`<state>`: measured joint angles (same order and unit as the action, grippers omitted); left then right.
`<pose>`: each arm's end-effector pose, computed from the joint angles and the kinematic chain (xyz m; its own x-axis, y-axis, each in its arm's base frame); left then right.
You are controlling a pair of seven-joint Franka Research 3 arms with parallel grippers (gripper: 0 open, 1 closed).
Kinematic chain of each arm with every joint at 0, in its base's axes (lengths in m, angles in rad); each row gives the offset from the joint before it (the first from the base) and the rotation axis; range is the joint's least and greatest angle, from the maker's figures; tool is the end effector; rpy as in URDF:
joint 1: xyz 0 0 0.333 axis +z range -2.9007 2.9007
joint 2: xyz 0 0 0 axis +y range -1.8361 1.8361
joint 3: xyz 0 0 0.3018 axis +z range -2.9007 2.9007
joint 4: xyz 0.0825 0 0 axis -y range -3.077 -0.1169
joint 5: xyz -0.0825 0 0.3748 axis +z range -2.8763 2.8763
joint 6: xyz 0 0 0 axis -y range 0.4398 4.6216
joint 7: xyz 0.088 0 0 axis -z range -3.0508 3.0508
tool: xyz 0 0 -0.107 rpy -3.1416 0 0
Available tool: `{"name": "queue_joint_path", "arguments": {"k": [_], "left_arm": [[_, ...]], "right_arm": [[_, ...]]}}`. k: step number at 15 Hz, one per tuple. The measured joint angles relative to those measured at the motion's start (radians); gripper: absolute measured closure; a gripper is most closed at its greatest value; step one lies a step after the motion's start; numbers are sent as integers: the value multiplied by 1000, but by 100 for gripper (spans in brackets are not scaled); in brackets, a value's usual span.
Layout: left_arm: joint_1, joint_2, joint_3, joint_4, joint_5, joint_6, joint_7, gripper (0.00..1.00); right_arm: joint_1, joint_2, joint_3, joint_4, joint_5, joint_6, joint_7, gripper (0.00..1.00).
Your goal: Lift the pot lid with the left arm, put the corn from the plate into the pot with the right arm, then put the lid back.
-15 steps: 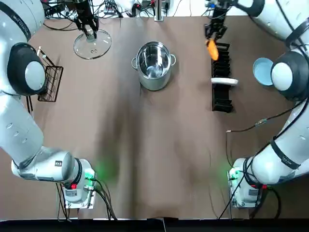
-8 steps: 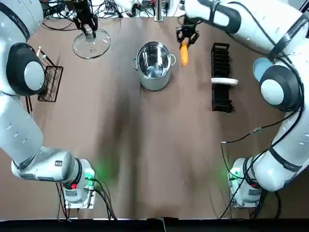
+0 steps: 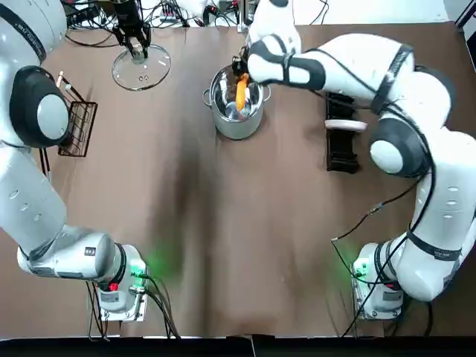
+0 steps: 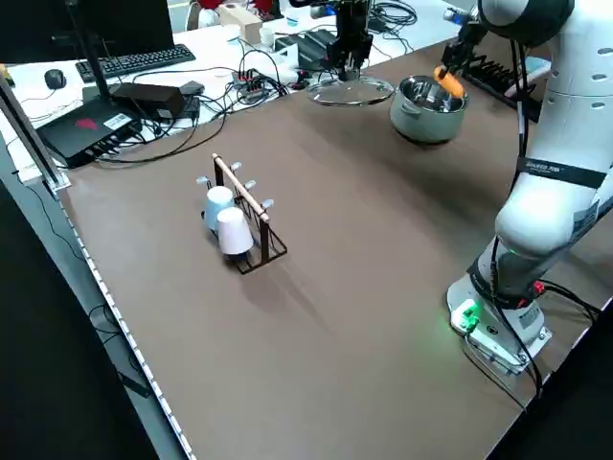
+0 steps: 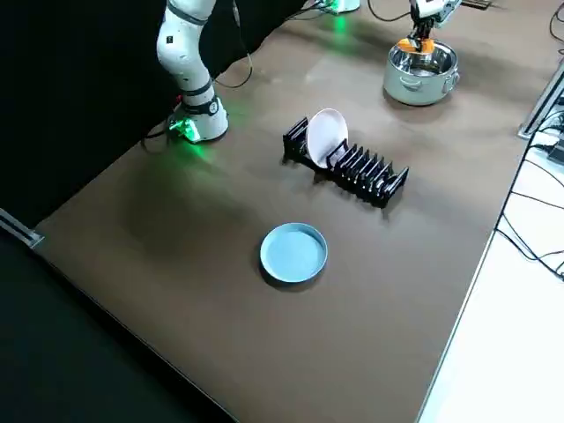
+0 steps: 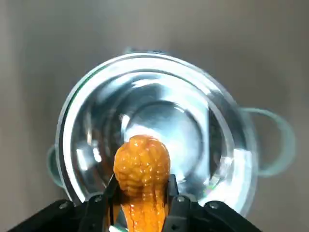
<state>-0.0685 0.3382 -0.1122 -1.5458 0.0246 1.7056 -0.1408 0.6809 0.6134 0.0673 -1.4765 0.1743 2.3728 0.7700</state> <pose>0.6189 -0.1029 0.4335 0.9836 -0.0407 -0.1755 -0.0433 -0.9990 -0.0110 0.5340 0.4859 0.3408 0.9859 -0.1567 0.0594 -0.1299 -0.9383 -0.3204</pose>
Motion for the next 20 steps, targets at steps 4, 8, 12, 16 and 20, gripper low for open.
{"name": "queue_joint_path", "arguments": {"k": [4,8,12,16,20], "left_arm": [[0,-2,-2,0,0,0,2,49],[0,-31,-6,0,0,-21,2,49],[-1,-56,-11,0,0,-37,2,49],[-2,-64,-19,-2,0,-40,-22,49],[-10,-63,-39,-9,-1,-40,-61,49]], "right_arm": [[40,73,-4,10,-1,106,12,59],[53,140,-13,15,-5,173,12,59],[52,167,-16,16,-26,176,12,59],[60,173,-15,17,-29,213,12,48],[70,173,-15,26,-31,212,12,30]]}}
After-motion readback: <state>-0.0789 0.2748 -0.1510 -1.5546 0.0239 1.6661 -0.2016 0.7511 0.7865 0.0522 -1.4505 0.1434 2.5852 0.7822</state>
